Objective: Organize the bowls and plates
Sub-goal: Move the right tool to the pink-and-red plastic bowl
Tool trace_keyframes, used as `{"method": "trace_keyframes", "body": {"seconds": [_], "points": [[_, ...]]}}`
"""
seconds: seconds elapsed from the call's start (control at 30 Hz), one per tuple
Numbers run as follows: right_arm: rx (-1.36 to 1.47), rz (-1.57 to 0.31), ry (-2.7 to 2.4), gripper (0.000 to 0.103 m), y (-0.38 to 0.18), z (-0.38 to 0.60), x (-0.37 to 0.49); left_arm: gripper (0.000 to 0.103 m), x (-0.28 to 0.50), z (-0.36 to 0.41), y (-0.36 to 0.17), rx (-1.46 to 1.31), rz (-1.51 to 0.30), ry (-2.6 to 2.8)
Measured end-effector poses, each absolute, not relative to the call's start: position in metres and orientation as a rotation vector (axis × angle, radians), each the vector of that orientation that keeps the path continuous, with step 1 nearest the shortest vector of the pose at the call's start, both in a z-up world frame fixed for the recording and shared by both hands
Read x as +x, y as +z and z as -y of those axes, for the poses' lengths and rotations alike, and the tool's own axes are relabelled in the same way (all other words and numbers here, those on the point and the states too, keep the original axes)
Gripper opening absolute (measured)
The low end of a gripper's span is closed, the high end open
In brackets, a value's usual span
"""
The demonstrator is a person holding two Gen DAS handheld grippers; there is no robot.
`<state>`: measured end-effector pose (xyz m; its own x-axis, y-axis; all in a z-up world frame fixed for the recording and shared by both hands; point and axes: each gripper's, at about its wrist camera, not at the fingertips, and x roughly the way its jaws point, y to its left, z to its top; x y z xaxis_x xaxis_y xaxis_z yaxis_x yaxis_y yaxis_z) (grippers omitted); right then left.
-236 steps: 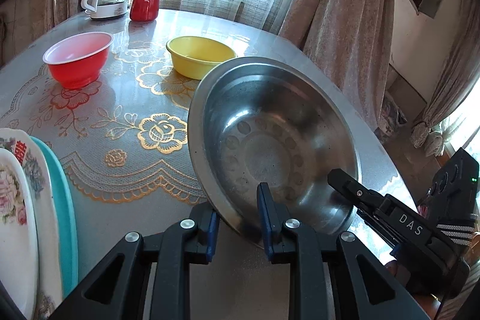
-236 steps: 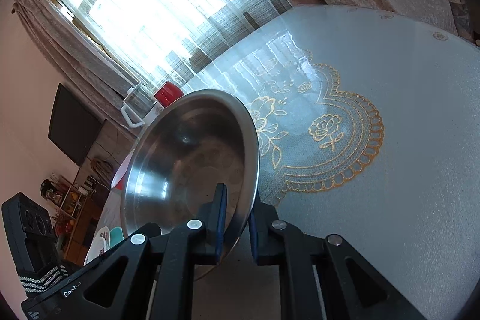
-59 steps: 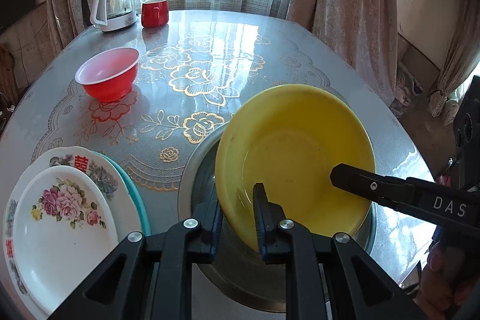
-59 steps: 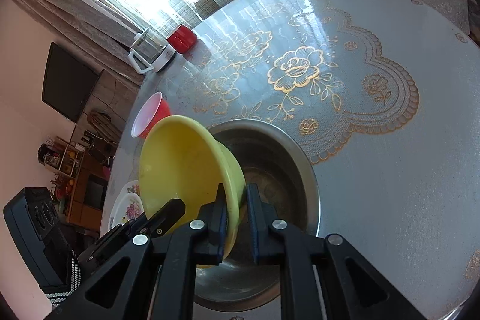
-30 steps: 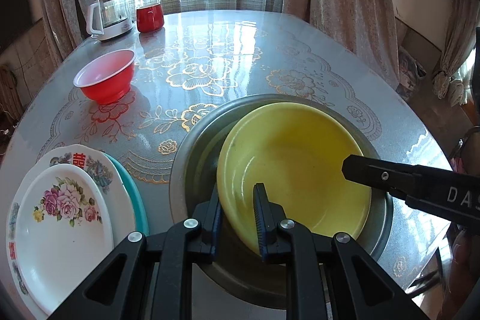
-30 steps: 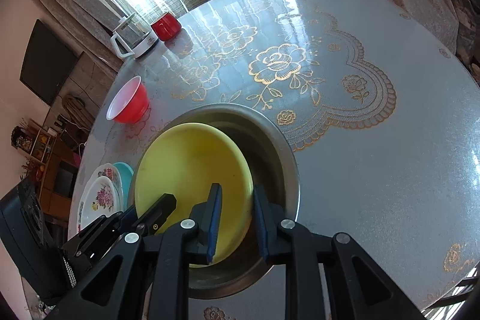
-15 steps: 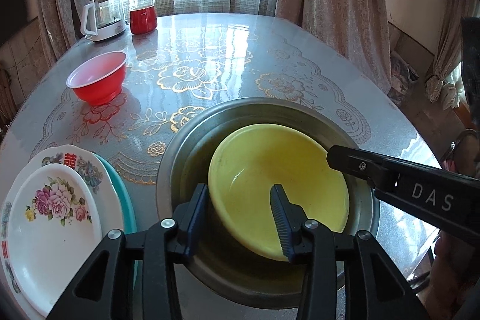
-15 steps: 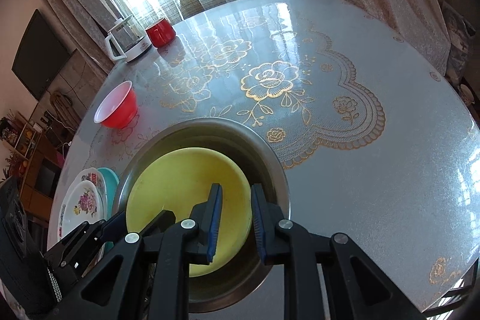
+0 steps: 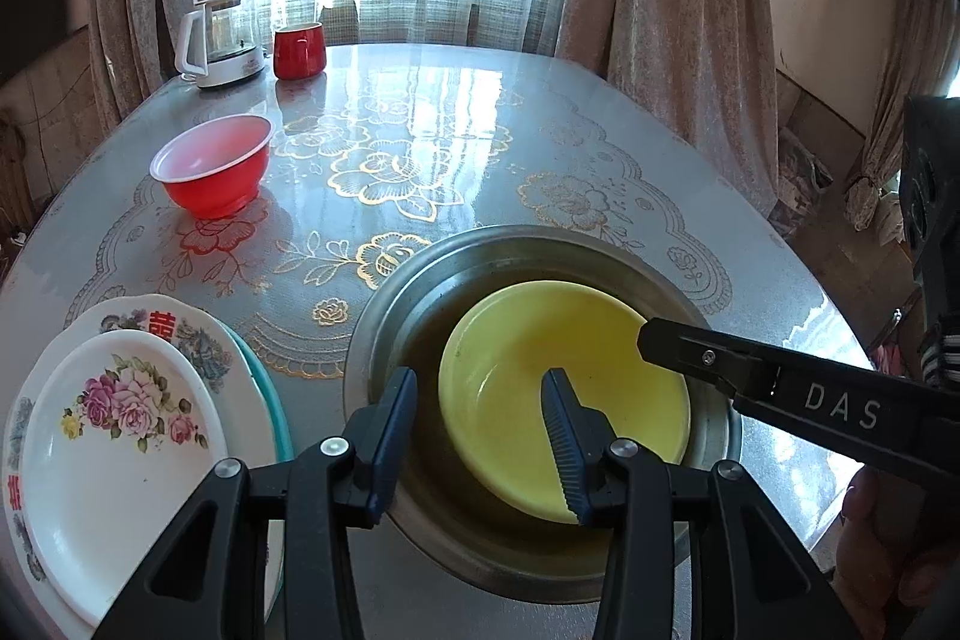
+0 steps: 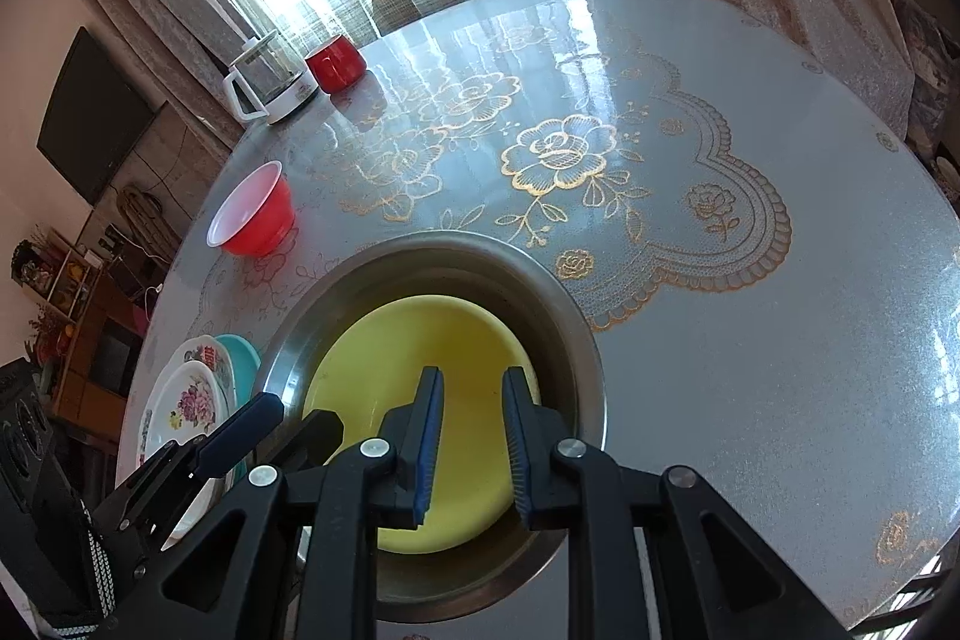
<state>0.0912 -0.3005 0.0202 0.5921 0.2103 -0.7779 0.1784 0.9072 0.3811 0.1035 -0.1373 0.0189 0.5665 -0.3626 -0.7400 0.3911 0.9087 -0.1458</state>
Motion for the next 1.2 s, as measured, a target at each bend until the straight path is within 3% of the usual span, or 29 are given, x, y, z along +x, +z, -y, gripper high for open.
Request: {"method": "trace_keyframes", "body": {"seconds": [0.37, 0.67, 0.93, 1.2], "points": [[0.44, -0.946, 0.097, 0.022, 0.03, 0.285, 0.101, 0.068, 0.108, 0.114, 0.032, -0.016, -0.855, -0.396], [0.425, -0.953, 0.162, 0.031, 0.051, 0.264, 0.128, 0.08, 0.143, 0.052, 0.059, -0.123, -0.821, -0.257], [0.387, -0.98, 0.228, 0.032, 0.058, 0.225, 0.17, 0.084, 0.18, -0.01, 0.068, -0.16, -0.81, -0.115], [0.538, -1.065, 0.281, 0.032, 0.039, 0.199, 0.24, 0.084, 0.199, -0.057, 0.058, -0.236, -0.846, -0.019]]}}
